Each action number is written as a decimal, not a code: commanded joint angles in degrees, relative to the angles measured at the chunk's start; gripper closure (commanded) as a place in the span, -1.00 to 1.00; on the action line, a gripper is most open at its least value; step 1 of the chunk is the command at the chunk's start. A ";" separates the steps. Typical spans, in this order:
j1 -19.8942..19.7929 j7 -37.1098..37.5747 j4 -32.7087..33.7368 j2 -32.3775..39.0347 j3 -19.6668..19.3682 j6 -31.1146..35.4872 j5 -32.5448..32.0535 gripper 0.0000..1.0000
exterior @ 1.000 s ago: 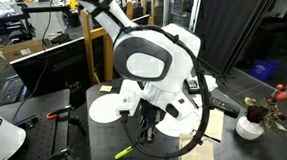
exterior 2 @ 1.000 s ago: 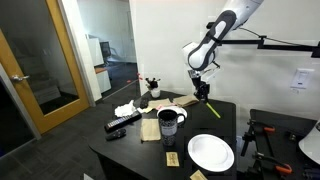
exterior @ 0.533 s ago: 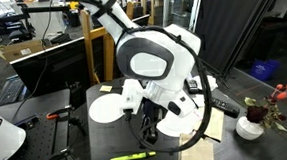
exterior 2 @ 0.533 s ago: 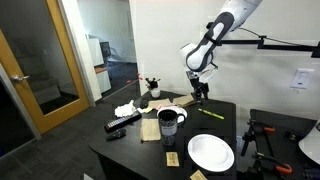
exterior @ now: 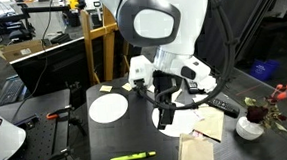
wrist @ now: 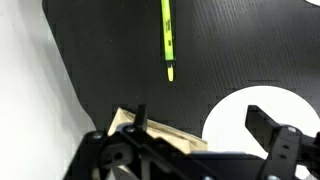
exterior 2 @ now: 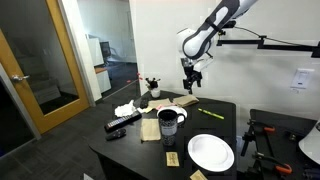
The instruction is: Take the marker from the cup and place it on the table
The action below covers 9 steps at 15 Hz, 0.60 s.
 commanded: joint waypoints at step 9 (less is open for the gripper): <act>1.75 -0.10 -4.19 -19.31 0.74 -1.48 -4.53 -1.00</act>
